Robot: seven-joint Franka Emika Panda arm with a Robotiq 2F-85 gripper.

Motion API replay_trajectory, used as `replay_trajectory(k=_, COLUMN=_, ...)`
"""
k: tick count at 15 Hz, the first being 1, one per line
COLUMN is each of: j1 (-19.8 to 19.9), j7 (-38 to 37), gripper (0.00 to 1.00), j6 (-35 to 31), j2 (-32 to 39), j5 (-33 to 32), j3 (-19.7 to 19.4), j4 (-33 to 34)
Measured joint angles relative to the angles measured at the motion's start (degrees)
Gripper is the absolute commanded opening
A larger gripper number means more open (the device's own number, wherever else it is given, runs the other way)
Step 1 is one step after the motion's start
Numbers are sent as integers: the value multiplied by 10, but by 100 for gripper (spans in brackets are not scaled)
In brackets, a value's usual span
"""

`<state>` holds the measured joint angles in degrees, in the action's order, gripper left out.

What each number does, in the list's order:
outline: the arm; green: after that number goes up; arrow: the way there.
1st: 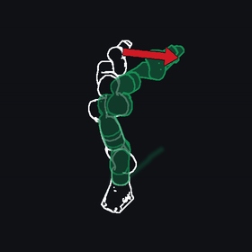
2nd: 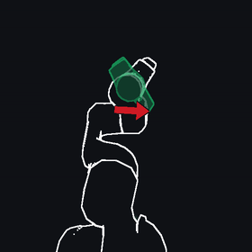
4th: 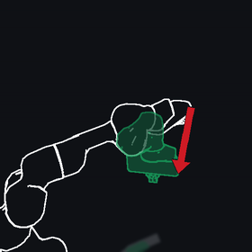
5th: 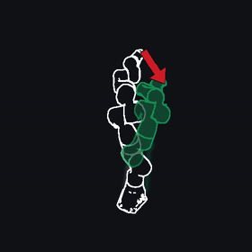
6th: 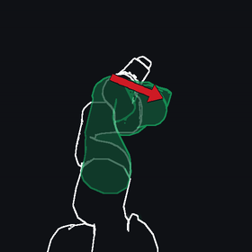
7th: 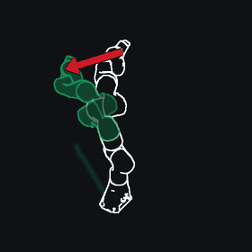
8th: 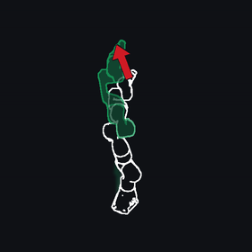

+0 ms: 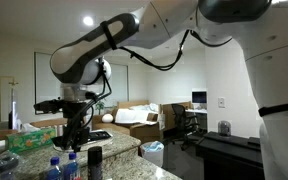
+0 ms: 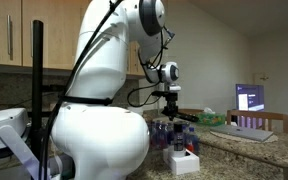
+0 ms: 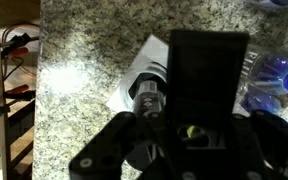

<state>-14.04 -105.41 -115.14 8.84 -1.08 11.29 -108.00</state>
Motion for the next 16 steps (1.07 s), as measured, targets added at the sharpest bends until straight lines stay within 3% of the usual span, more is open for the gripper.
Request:
replay_trajectory(k=8, j1=9, j7=0, gripper=10, j6=0, j2=-31, j5=2, j3=-23, j4=4)
replay_trajectory(k=16, j1=53, j7=7, gripper=10, j6=1, j2=-61, j5=6, j3=-62, j4=-8)
